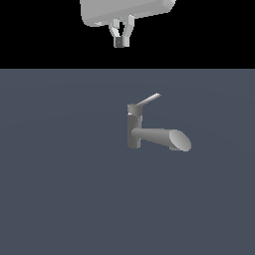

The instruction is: Turn on the faucet by rotating a designated handle.

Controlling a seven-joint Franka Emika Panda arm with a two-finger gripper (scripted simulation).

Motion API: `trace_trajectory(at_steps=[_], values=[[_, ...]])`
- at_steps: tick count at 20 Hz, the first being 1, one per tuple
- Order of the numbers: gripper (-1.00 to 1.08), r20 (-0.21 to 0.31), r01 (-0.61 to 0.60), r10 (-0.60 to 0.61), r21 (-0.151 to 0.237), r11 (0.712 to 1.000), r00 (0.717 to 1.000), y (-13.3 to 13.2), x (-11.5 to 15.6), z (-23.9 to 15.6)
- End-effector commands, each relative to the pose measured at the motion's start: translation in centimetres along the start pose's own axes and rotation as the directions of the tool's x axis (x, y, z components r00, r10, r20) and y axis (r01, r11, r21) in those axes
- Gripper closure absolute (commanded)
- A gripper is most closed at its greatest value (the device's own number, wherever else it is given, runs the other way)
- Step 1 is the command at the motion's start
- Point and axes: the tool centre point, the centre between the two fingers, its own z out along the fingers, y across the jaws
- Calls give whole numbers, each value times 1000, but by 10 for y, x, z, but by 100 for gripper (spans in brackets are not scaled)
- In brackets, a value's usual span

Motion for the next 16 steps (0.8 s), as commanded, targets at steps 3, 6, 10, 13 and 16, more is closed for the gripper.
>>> trace_trajectory(at_steps=[3, 6, 10, 13, 16], values=[[108, 1, -106, 106, -1, 994, 994, -11, 28, 26], [108, 2, -176, 176, -2, 984, 984, -16, 48, 43], [108, 2, -269, 269, -4, 963, 963, -21, 76, 66], [108, 2, -339, 339, -6, 941, 941, -23, 97, 83], [108, 2, -409, 409, -8, 913, 913, -23, 119, 101]])
